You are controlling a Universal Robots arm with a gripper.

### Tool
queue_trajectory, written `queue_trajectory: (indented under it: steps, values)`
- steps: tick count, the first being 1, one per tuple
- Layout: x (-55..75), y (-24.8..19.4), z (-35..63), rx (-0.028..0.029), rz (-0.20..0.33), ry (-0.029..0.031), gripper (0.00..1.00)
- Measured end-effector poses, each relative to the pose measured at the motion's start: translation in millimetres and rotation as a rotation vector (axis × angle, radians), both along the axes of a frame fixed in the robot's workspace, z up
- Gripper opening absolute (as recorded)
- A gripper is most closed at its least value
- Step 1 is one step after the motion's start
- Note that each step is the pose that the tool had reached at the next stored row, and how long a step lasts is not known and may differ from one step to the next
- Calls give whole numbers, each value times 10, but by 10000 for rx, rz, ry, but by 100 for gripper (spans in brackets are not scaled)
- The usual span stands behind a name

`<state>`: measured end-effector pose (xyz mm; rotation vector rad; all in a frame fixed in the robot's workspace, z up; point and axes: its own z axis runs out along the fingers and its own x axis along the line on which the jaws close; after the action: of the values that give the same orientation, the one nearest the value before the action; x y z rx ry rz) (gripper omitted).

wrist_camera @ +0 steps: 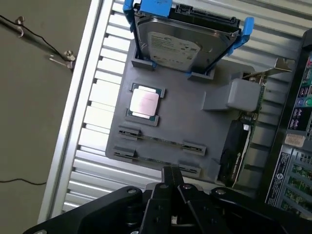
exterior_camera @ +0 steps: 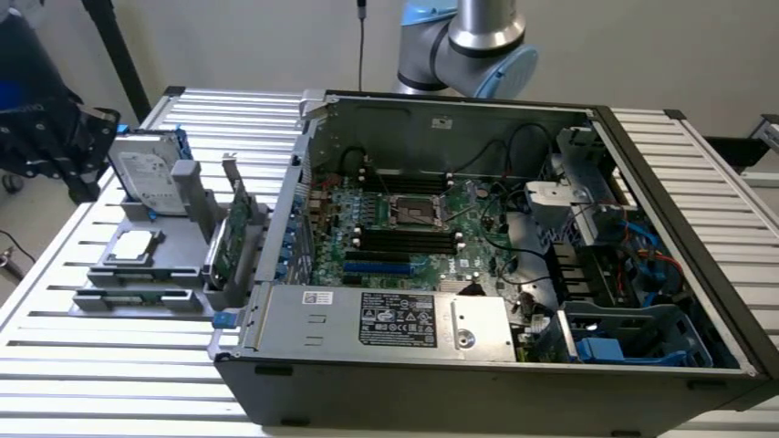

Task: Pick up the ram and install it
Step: 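Pick up the ram and move it above insertion slot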

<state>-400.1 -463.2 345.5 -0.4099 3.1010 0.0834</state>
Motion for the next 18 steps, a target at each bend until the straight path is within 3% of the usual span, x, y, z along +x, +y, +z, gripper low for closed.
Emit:
queue_trajectory:
  steps: [18]
  values:
    - [0,0,-56,0,3274,0,11]
